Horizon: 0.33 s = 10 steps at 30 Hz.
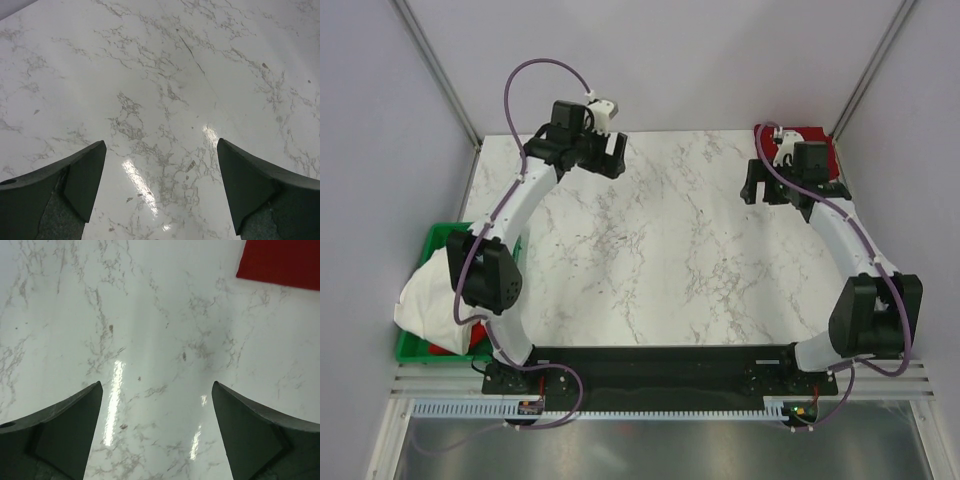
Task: Fold and stack the t-shirts
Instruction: Reset both grippers
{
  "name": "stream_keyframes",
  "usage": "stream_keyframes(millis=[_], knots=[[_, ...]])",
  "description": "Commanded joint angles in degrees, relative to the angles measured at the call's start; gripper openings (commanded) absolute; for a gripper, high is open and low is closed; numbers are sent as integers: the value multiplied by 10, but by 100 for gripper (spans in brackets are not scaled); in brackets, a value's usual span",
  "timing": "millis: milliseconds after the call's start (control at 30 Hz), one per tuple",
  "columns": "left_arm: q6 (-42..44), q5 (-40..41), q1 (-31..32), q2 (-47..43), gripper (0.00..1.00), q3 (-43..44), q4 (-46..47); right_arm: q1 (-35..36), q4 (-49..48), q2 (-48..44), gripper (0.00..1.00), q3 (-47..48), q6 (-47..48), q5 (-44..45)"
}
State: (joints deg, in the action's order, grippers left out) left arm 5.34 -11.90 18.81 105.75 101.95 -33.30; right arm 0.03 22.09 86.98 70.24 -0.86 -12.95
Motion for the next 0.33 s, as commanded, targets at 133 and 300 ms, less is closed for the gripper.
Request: stream_keyframes(millis=[133, 300], knots=[[83, 13, -2, -135, 100, -76, -35, 36, 47, -116, 98, -38, -81, 12], [119, -49, -7, -175, 100, -110, -101, 64, 33, -172, 98, -94, -77, -16]])
